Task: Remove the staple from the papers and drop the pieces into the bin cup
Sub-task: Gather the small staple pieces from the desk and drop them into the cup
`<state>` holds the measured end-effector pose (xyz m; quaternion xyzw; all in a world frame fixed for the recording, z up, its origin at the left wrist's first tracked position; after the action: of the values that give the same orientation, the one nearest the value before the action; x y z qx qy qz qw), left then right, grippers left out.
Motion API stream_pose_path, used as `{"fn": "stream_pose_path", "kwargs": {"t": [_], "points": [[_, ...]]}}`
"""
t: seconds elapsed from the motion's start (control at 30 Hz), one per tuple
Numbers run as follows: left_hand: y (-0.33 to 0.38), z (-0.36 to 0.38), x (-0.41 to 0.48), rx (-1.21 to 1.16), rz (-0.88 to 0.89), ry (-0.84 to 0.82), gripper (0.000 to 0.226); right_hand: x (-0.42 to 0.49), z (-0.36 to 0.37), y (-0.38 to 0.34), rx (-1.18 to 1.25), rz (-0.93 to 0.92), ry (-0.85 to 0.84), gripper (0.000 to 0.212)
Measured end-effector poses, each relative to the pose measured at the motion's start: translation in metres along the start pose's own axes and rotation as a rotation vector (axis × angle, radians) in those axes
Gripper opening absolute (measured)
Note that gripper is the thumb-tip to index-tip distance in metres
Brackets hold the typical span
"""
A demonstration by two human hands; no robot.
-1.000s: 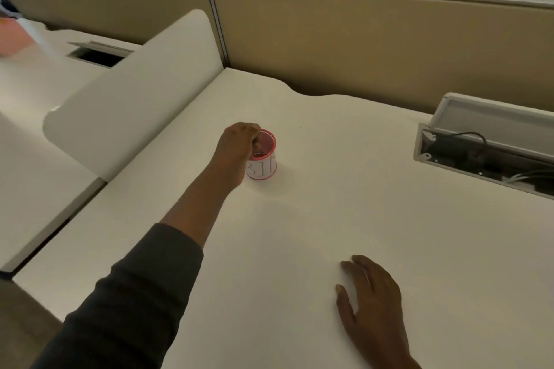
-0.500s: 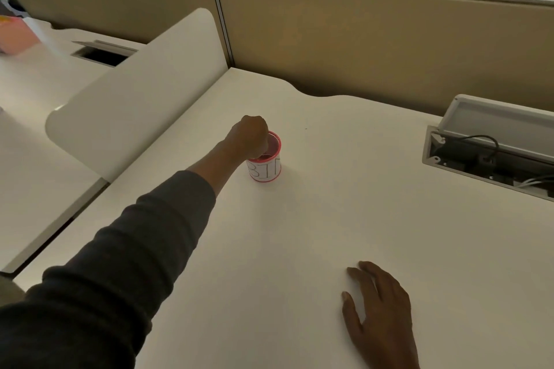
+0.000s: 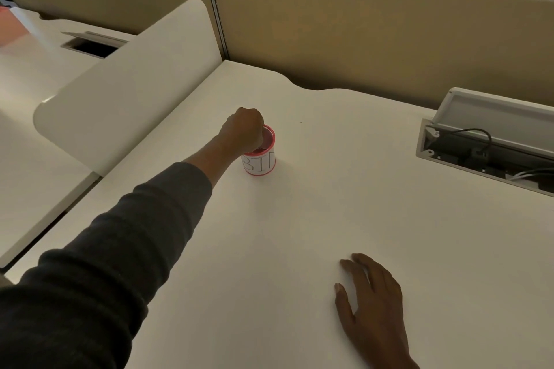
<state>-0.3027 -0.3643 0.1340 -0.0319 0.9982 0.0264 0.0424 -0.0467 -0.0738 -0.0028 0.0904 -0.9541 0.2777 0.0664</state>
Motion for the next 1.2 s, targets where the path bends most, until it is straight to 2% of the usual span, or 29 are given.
{"fn": "stream_pose_path", "kwargs": {"t": [0.4, 0.6, 0.77, 0.9, 1.0, 1.2], "points": [[0.001, 0.003, -0.011, -0.078, -0.036, 0.057, 0.02, -0.001, -0.003, -0.003, -0.011, 0.009, -0.001, 0.044], [0.007, -0.001, -0.021, -0.096, -0.008, 0.115, 0.026, -0.001, -0.003, -0.004, -0.008, 0.016, -0.009, 0.044], [0.02, -0.005, -0.043, -0.153, 0.111, 0.33, 0.02, 0.0, -0.008, -0.005, 0.033, 0.03, -0.043, 0.044], [0.042, 0.004, -0.079, -0.284, 0.303, 0.442, 0.011, 0.002, -0.019, -0.005, 0.146, 0.042, -0.041, 0.043], [0.068, 0.031, -0.117, -0.434, 0.364, 0.366, 0.008, 0.001, -0.028, -0.003, 0.213, 0.058, -0.028, 0.041], [0.115, 0.102, -0.2, -0.672, 0.321, 0.163, 0.016, -0.008, -0.047, 0.005, 0.253, 0.137, 0.01, 0.032]]}}
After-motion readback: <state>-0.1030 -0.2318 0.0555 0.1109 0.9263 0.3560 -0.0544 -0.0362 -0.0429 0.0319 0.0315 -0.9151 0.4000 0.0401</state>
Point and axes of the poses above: each hand's wrist, its own x-axis towards the middle knuckle, its own z-axis out of the palm, y = z × x, the point moved 3 cm from there along x, towards the middle knuckle, and after that the axes turned 3 degrees about x, right-handed, at the moved point
